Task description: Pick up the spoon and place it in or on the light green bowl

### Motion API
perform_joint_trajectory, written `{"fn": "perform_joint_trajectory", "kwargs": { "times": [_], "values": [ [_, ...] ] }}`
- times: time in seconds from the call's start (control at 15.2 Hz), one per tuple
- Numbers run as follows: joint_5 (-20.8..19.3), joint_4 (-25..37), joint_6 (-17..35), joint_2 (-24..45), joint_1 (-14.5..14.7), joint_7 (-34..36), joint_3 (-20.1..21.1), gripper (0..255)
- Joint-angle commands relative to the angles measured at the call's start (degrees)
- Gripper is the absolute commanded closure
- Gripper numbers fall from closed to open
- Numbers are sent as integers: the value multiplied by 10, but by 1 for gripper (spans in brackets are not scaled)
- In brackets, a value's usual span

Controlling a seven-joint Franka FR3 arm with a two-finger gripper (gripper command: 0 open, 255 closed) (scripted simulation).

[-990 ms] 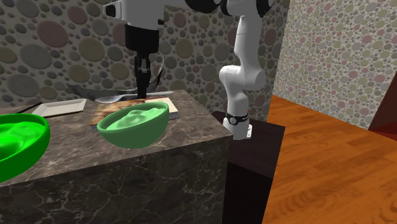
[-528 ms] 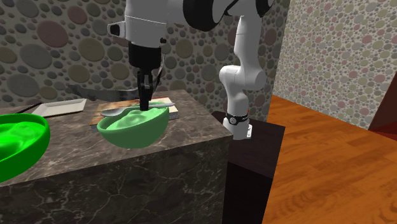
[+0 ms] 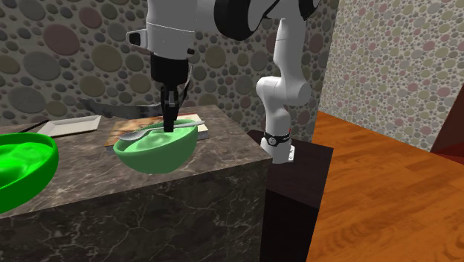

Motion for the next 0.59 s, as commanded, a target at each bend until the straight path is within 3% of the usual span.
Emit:
{"fn": "perform_joint_trajectory", "kwargs": {
  "times": [0.0, 0.33, 0.53],
  "values": [
    [0, -1, 0, 1, 0, 0, 0, 0],
    [0, 0, 0, 1, 0, 0, 0, 0],
    [7, 43, -56, -12, 4, -4, 5, 0]
  ]
}}
